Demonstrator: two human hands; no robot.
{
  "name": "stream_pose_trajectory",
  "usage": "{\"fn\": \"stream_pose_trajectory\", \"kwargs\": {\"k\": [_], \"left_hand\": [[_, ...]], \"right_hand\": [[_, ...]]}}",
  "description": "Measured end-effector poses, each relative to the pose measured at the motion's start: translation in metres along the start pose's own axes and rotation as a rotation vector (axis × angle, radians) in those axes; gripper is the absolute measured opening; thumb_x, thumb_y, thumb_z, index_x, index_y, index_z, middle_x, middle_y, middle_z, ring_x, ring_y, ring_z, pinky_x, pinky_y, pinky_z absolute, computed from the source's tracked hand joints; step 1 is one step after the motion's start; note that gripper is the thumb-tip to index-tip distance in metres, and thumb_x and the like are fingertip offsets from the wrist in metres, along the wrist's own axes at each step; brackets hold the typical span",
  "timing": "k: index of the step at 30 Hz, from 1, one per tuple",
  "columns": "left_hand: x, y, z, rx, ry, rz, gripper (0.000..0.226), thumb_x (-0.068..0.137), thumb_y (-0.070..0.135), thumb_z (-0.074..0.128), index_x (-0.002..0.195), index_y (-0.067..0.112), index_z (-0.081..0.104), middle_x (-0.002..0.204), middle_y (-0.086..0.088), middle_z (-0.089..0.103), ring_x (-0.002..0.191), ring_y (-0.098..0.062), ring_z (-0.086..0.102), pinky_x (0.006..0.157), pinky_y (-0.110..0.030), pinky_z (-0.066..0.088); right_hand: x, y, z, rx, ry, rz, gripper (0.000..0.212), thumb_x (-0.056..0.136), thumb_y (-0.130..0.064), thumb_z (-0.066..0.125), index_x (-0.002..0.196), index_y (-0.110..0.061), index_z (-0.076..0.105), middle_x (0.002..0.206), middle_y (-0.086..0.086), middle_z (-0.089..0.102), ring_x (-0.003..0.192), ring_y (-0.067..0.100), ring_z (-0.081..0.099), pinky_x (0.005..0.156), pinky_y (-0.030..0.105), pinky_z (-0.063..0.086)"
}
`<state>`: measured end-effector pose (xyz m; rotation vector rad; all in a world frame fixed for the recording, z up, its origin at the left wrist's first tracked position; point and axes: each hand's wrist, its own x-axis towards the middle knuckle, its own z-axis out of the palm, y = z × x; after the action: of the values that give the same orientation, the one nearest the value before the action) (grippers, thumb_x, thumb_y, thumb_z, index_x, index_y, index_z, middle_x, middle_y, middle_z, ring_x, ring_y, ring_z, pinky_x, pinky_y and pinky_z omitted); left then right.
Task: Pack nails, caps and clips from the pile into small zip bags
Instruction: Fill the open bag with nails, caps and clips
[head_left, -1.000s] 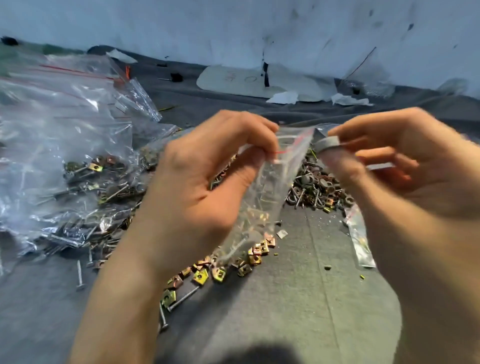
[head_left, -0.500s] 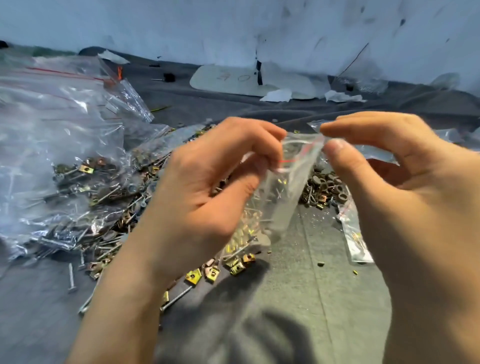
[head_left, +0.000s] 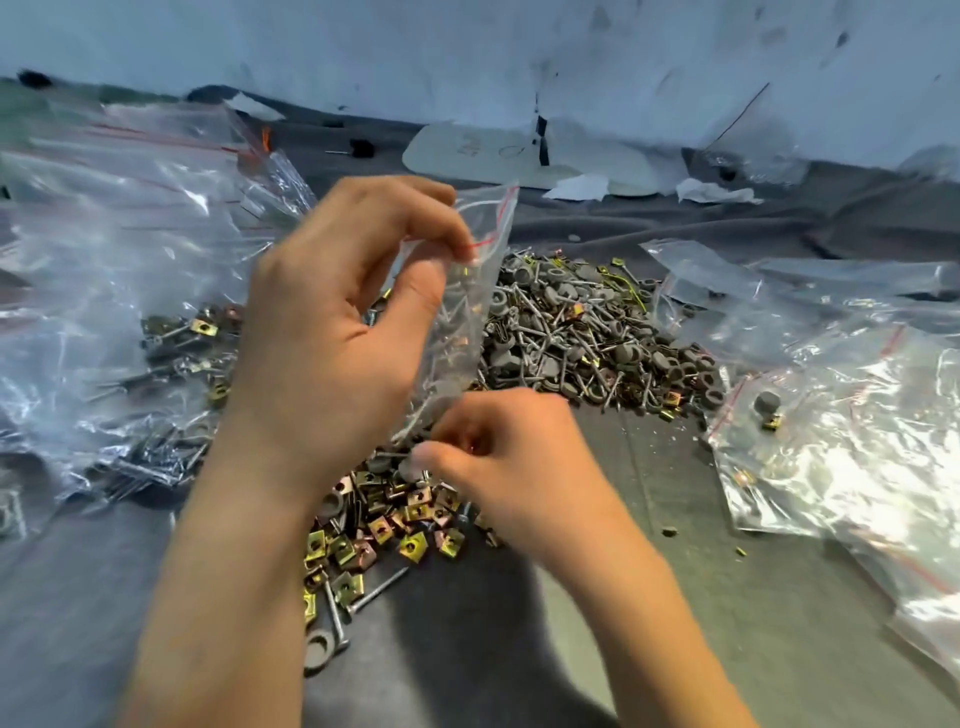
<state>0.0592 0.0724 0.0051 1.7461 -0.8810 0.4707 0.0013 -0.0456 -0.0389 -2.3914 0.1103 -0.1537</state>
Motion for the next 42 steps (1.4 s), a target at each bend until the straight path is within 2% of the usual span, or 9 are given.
{"fn": "stream_pose_trajectory", "kwargs": {"k": [3,7,11,15,22,26,35,39,42], "left_hand": [[0.0,0.0,-0.001,-0.028,-0.004,-0.015,0.023,0.094,0.01,0.051,0.093,0.031,0.058,0.117,0.0,0.062,0.115,-0.018,0.06,0.097,-0.033,0.049],[0.001,-0.001,-0.001,-0.054,-0.006,-0.029,0.025,0.094,0.009,0.051,0.092,0.033,0.058,0.118,0.001,0.062,0.117,-0.018,0.059,0.097,-0.031,0.047],[0.001,-0.001,-0.002,-0.08,-0.008,0.001,0.028,0.092,0.003,0.049,0.093,0.03,0.057,0.118,-0.002,0.061,0.117,-0.018,0.059,0.097,-0.026,0.046],[-0.001,0.004,-0.002,-0.123,-0.026,0.044,0.026,0.094,-0.001,0.048,0.095,0.024,0.057,0.117,-0.007,0.061,0.116,-0.018,0.059,0.094,-0.018,0.044],[-0.005,0.02,0.007,-0.27,-0.194,0.075,0.017,0.097,0.0,0.044,0.096,0.012,0.056,0.12,-0.009,0.06,0.118,-0.015,0.059,0.096,-0.018,0.043],[-0.007,0.027,0.015,-0.335,-0.328,0.092,0.014,0.1,0.009,0.046,0.094,0.009,0.058,0.119,-0.013,0.062,0.117,-0.02,0.06,0.098,-0.024,0.045],[-0.008,0.023,0.028,-0.393,-0.368,0.085,0.019,0.096,0.008,0.041,0.094,0.006,0.059,0.12,-0.015,0.06,0.116,-0.03,0.06,0.098,-0.043,0.049],[-0.008,0.024,0.027,-0.373,-0.336,0.076,0.018,0.094,0.007,0.042,0.094,0.014,0.058,0.123,-0.01,0.06,0.119,-0.022,0.059,0.098,-0.031,0.047],[-0.006,0.023,0.025,-0.338,-0.315,0.027,0.02,0.096,0.003,0.046,0.093,0.019,0.058,0.126,-0.006,0.057,0.116,-0.017,0.061,0.093,-0.022,0.047]], "right_hand": [[0.005,-0.005,0.028,-0.118,-0.04,-0.025,0.021,0.084,-0.034,0.069,0.092,-0.015,0.067,0.088,0.002,0.065,0.083,0.022,0.061,0.071,0.029,0.048],[0.007,-0.007,0.039,-0.231,0.036,-0.069,0.016,0.089,-0.024,0.06,0.099,-0.011,0.063,0.103,0.007,0.062,0.094,0.03,0.058,0.073,0.031,0.041],[0.004,-0.006,0.02,-0.112,-0.033,-0.111,0.011,0.088,-0.021,0.063,0.095,-0.015,0.069,0.095,0.004,0.067,0.091,0.023,0.061,0.081,0.034,0.049],[-0.012,-0.008,-0.026,0.141,-0.017,-0.213,0.006,0.084,-0.028,0.067,0.086,-0.023,0.07,0.079,-0.012,0.067,0.074,0.002,0.06,0.069,0.02,0.05],[-0.042,-0.013,-0.078,0.356,0.71,-0.46,0.01,0.091,-0.024,0.065,0.097,-0.03,0.06,0.088,-0.012,0.067,0.08,0.008,0.064,0.071,0.014,0.044],[-0.043,-0.012,-0.079,0.164,0.846,-0.445,0.011,0.094,-0.024,0.061,0.098,-0.033,0.056,0.094,-0.012,0.064,0.09,0.02,0.061,0.077,0.028,0.043],[-0.048,-0.005,-0.088,0.146,0.634,-0.286,0.01,0.087,-0.027,0.066,0.094,-0.034,0.069,0.091,-0.016,0.066,0.092,0.008,0.065,0.08,0.03,0.052],[-0.048,0.006,-0.094,0.365,0.491,-0.21,0.008,0.081,-0.031,0.069,0.088,-0.033,0.071,0.086,-0.007,0.07,0.078,0.011,0.068,0.069,0.017,0.048],[-0.046,0.018,-0.097,0.395,0.429,-0.187,0.009,0.077,-0.022,0.069,0.084,-0.027,0.07,0.075,0.001,0.069,0.063,0.018,0.064,0.061,0.025,0.048]]}}
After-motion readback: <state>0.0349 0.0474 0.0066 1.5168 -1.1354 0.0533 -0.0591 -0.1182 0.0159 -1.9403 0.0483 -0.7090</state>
